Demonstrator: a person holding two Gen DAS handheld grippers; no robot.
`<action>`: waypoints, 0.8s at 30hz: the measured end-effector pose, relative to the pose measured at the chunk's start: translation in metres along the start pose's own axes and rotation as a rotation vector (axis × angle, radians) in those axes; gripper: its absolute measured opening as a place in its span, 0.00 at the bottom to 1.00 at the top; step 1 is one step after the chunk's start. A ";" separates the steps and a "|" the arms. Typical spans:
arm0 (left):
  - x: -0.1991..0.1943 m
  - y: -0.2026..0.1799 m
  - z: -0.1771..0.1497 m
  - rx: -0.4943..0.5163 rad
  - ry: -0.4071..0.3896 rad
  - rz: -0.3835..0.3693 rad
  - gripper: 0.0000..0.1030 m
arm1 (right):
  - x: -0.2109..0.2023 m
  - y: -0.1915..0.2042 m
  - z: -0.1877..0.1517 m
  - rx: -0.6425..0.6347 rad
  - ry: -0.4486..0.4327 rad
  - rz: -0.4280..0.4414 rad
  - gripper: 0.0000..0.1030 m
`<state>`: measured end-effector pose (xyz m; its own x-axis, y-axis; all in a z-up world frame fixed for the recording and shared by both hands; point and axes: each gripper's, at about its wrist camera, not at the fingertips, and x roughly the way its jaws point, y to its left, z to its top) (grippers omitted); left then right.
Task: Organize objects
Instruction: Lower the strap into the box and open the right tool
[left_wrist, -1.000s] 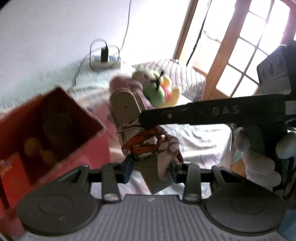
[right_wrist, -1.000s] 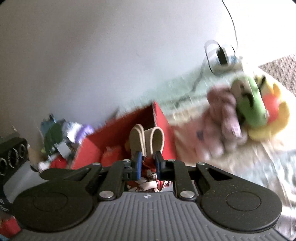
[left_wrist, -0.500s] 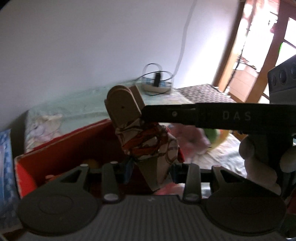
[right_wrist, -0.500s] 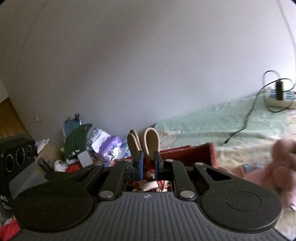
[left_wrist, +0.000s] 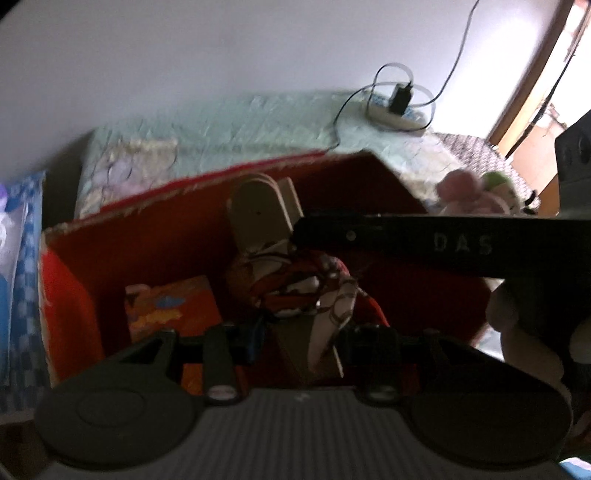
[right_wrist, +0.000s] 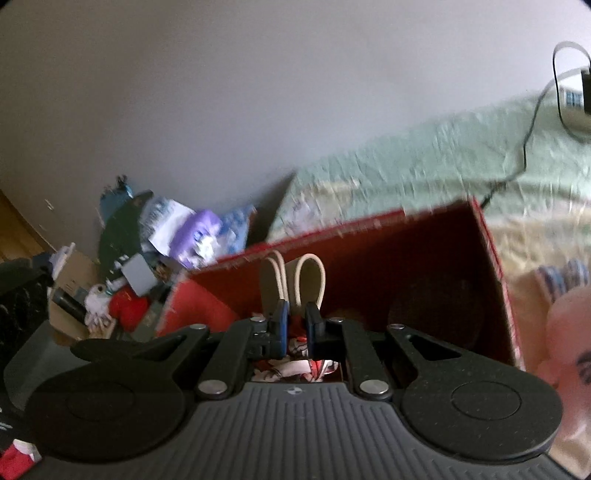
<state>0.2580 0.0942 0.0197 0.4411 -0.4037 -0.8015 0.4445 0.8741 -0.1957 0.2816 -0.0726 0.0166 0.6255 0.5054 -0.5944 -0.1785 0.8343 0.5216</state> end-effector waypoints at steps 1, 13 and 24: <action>0.002 0.001 -0.002 -0.004 0.018 0.004 0.38 | 0.004 -0.001 0.000 0.006 0.019 -0.009 0.09; 0.017 0.007 -0.009 -0.017 0.083 0.032 0.38 | 0.023 -0.009 0.004 0.029 0.102 -0.057 0.02; 0.010 0.028 -0.001 -0.113 0.047 0.167 0.38 | 0.034 -0.026 0.025 0.152 0.155 -0.127 0.16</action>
<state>0.2741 0.1155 0.0057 0.4635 -0.2402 -0.8529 0.2768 0.9536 -0.1182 0.3264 -0.0831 -0.0015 0.5094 0.4358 -0.7420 0.0176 0.8568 0.5153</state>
